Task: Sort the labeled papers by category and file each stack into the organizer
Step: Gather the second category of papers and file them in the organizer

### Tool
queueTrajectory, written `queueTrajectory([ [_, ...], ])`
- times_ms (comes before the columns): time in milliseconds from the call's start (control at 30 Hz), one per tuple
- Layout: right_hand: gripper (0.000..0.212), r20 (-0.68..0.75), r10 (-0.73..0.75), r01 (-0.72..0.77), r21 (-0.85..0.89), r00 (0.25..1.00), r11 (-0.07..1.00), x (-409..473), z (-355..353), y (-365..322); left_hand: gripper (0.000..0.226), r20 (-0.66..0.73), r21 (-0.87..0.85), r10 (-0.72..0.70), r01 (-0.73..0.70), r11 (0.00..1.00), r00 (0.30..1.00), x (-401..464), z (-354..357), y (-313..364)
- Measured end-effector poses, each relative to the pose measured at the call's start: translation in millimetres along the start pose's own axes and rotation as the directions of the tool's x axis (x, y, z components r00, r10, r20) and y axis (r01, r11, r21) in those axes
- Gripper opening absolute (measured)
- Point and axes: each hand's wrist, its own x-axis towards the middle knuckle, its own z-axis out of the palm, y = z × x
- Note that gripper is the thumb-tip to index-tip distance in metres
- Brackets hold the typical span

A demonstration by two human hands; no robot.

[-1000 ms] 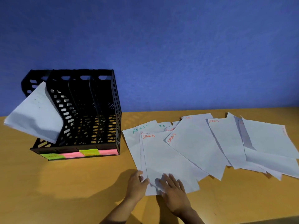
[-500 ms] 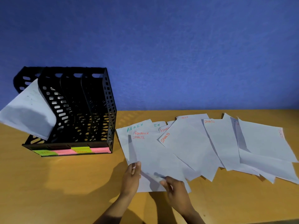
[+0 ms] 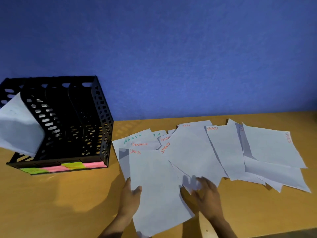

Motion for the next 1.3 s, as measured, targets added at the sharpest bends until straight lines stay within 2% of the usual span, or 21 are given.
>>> queueTrajectory([
  [67,0.060,0.091,0.151,-0.126,-0.234,0.984,0.964,9,-3,27,0.038,-0.007,0.007,0.021,-0.021,1.000,1.000,-3,-2,1],
  [100,0.063,0.135,0.187,-0.142,-0.292,0.973,0.946,13,-4,40,0.038,-0.008,0.006,0.025,-0.025,1.000,1.000,-5,-2,2],
  [233,0.058,0.221,0.149,-0.066,-0.343,0.964,0.937,25,-10,59,0.045,-0.060,0.019,0.098,-0.097,0.995,0.993,-14,0,5],
  [367,0.053,0.159,0.094,-0.027,-0.381,0.983,0.924,35,-17,55,0.057,-0.091,0.061,0.112,-0.107,0.992,0.990,-16,-3,12],
  [467,0.063,0.123,0.044,-0.004,-0.308,0.991,0.951,35,-23,50,0.053,-0.128,0.139,0.233,-0.215,0.967,0.964,-21,-7,22],
  [533,0.056,0.092,0.017,0.007,-0.257,0.996,0.966,36,-30,45,0.048,-0.157,0.121,0.271,-0.254,0.960,0.950,-22,-10,29],
  [600,0.043,0.020,-0.013,0.016,-0.154,1.000,0.988,39,-41,38,0.054,-0.185,0.122,0.302,-0.283,0.951,0.935,-23,-8,38],
  [667,0.037,-0.092,-0.088,0.088,-0.001,0.992,0.996,41,-53,28,0.070,-0.205,0.164,0.330,-0.300,0.940,0.922,-25,-2,48],
  [733,0.040,-0.194,-0.148,0.172,0.115,0.970,0.978,40,-64,17,0.081,-0.203,0.234,0.347,-0.299,0.925,0.916,-27,12,60],
  [833,0.043,-0.254,-0.214,0.277,0.246,0.943,0.929,33,-74,-4,0.074,-0.163,0.242,0.403,-0.359,0.901,0.901,-28,34,76],
  [900,0.045,-0.245,-0.256,0.330,0.335,0.935,0.883,25,-78,-17,0.054,-0.123,0.118,0.321,-0.307,0.944,0.939,-25,52,82],
  [1000,0.050,-0.191,-0.378,0.423,0.409,0.906,0.809,12,-77,-28,0.028,-0.052,-0.073,0.129,-0.132,0.989,0.990,-21,79,91],
  [1067,0.043,-0.200,-0.472,0.512,0.381,0.858,0.770,8,-70,-31,0.028,-0.048,-0.149,0.056,-0.062,0.987,0.997,-19,90,95],
  [1167,0.030,-0.191,-0.538,0.567,0.387,0.821,0.728,3,-64,-26,0.059,-0.025,-0.187,0.055,-0.059,0.981,0.998,-17,106,97],
  [1233,0.022,-0.174,-0.567,0.585,0.396,0.805,0.708,-1,-63,-21,0.047,0.045,-0.143,0.045,-0.038,0.989,0.998,-19,115,97],
  [1300,0.021,-0.130,-0.593,0.590,0.395,0.795,0.704,-4,-62,-17,0.026,0.098,0.004,0.050,-0.050,0.999,0.994,-19,122,93],
])
